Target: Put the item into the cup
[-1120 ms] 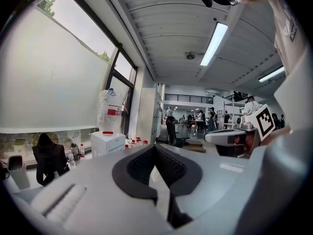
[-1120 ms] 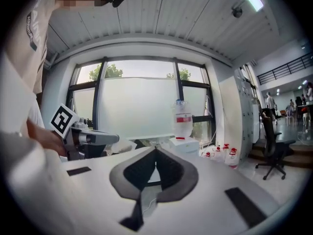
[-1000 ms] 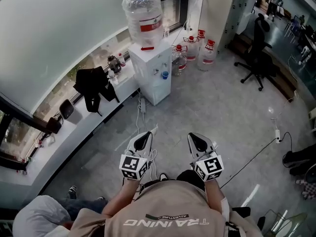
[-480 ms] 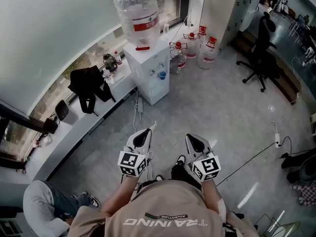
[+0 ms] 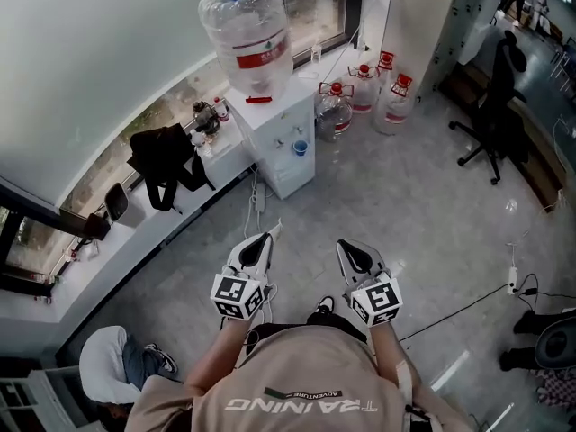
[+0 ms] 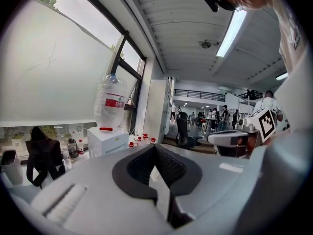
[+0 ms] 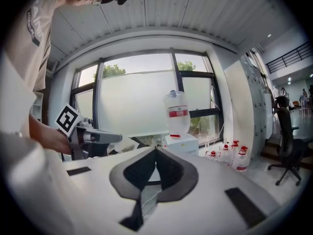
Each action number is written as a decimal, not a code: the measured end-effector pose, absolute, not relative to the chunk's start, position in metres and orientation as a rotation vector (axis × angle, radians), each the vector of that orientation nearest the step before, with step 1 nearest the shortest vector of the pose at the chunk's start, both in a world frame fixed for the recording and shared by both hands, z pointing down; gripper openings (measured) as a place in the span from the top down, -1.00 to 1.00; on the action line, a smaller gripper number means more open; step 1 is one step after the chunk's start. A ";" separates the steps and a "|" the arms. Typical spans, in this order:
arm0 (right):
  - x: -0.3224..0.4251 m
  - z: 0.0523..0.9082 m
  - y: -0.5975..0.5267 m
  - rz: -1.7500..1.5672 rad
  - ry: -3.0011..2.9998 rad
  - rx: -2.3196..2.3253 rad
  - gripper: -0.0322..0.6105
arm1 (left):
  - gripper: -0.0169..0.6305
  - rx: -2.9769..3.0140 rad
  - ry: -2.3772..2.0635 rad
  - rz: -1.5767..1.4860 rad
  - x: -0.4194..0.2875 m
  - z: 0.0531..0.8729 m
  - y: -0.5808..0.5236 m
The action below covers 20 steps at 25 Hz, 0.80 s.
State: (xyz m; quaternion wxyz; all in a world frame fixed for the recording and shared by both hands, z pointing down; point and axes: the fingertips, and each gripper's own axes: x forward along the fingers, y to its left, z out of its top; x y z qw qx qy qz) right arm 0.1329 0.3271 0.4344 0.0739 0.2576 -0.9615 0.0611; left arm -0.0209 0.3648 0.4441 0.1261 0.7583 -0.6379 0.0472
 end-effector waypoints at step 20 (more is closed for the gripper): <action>0.082 0.452 0.220 0.321 -2.844 0.725 0.87 | 0.92 2.241 -1.779 0.129 -0.046 0.454 0.253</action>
